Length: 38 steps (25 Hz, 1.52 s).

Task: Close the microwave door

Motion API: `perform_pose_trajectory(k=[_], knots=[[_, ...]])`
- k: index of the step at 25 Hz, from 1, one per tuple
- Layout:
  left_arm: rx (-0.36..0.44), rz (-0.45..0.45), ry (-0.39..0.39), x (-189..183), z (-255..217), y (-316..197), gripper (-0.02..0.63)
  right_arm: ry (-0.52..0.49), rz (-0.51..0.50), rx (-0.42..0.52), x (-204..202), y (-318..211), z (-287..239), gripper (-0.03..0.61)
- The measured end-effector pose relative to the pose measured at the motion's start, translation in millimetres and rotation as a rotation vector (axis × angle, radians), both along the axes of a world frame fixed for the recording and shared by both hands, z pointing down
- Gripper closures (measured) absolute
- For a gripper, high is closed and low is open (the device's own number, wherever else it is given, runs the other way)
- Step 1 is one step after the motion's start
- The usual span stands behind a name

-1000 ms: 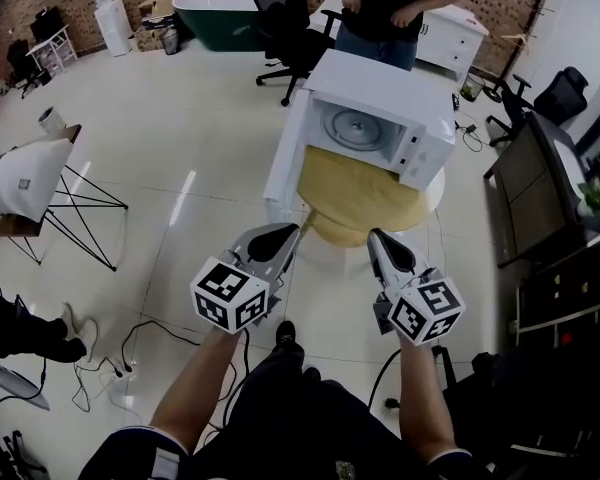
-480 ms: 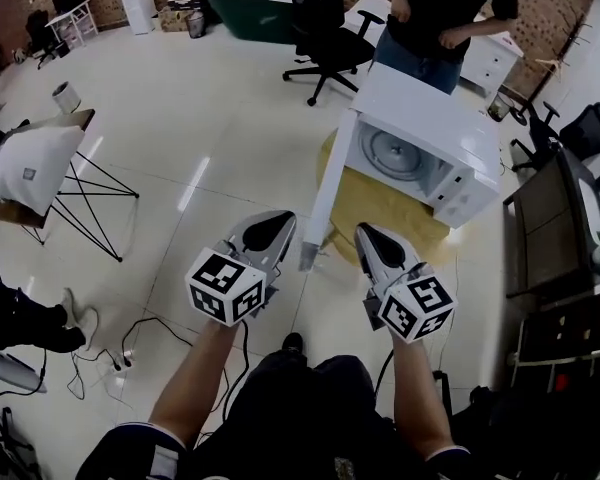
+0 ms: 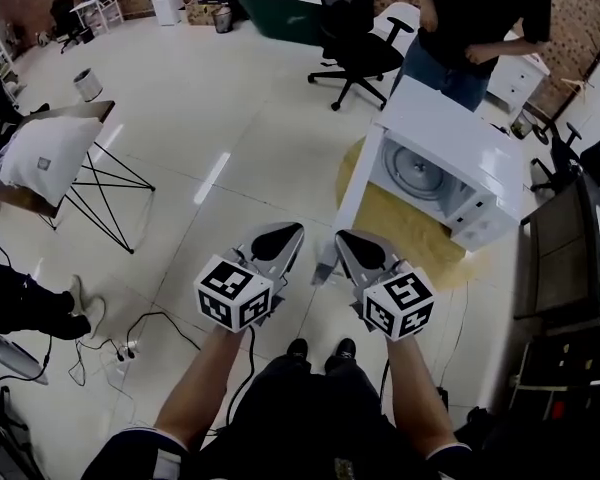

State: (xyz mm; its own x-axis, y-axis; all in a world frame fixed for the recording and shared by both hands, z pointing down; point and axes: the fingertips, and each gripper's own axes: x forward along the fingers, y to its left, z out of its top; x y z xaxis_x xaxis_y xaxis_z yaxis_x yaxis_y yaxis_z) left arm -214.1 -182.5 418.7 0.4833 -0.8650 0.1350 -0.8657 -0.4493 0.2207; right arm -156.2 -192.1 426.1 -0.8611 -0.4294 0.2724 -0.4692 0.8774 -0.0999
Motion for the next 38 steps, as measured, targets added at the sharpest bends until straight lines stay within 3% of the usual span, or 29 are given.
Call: perform_pose_trajectory(k=[6, 13, 28, 38], knots=[[-0.026, 0.006, 0.007, 9, 9, -2, 0.601, 0.046, -0.023, -0.014, 8, 2, 10, 0.577], [-0.039, 0.056, 0.015, 29, 15, -7, 0.601, 0.065, 0.037, -0.01, 42, -2, 12, 0.577], [-0.052, 0.249, 0.016, 129, 16, -33, 0.601, 0.157, 0.23, -0.013, 147, -42, 13, 0.577], [-0.048, 0.311, 0.008, 186, 13, -59, 0.601, 0.168, 0.303, 0.011, 205, -85, 13, 0.577]])
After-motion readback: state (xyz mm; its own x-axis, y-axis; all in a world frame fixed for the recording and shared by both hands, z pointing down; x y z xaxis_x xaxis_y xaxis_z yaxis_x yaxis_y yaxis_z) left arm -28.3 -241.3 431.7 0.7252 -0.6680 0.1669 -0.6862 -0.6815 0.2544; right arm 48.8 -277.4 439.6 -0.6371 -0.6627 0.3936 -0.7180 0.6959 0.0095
